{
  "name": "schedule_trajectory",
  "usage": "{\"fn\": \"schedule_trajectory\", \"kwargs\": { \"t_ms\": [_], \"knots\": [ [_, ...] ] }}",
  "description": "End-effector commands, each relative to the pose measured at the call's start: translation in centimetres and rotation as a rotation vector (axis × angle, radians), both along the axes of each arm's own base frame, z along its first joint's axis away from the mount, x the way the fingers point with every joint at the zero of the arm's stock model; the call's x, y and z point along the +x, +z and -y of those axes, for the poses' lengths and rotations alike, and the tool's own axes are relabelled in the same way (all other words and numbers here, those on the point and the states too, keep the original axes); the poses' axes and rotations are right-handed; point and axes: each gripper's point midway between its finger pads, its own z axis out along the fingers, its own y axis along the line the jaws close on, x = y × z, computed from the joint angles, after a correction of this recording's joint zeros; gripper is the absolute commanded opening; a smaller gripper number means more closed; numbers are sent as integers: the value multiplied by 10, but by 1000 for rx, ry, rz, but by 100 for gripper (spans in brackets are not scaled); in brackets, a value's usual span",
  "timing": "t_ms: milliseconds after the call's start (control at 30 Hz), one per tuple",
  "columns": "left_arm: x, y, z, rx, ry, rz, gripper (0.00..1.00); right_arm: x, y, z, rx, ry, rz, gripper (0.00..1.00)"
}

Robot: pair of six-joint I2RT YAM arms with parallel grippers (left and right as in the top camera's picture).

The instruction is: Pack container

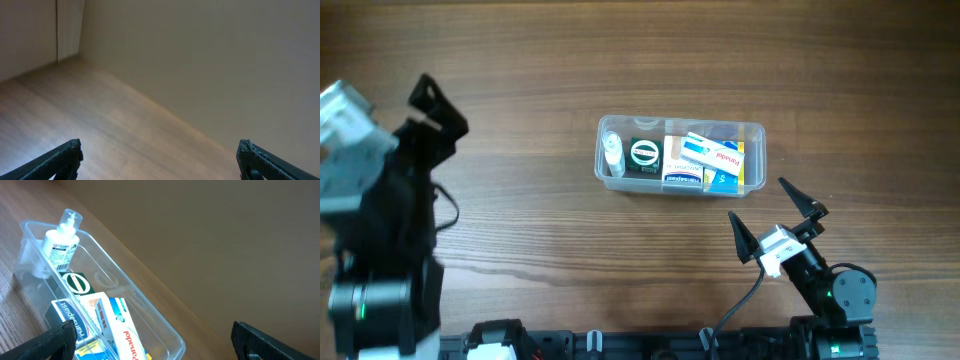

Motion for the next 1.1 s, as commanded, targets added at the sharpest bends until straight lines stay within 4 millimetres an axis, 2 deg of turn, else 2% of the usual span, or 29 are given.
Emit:
{"fn": "schedule_trajectory", "kwargs": {
  "t_ms": [0,100,233,267,333,433,567,667,733,800,833,900,1067],
  "knots": [
    [-42,39,0,18,19,143,100,0,1,1,-5,-7,9,100],
    [-72,58,2,24,18,235,100,0,1,1,-5,-7,9,100],
    [-100,74,10,25,-11,320,100,0,1,1,-5,-7,9,100],
    [-107,77,9,29,-4,340,100,0,1,1,-5,-7,9,100],
    [-130,81,-5,28,90,380,100,0,1,1,-5,-7,9,100],
    [-155,69,-4,20,79,397,100,0,1,1,-5,-7,9,100],
    [-168,42,-4,17,72,390,100,0,1,1,-5,-7,9,100],
    [-160,2,-2,19,57,319,100,0,1,1,-5,-7,9,100],
    [-146,-37,4,21,24,242,100,0,1,1,-5,-7,9,100],
    [-133,-66,11,19,-18,189,100,0,1,1,-5,-7,9,100],
    [-120,-93,19,8,-64,155,100,0,1,1,-5,-7,9,100],
    [-107,-112,22,-24,-74,171,100,0,1,1,-5,-7,9,100],
    [-74,-131,32,-47,-124,290,100,0,1,1,-5,-7,9,100]
  ]
}}
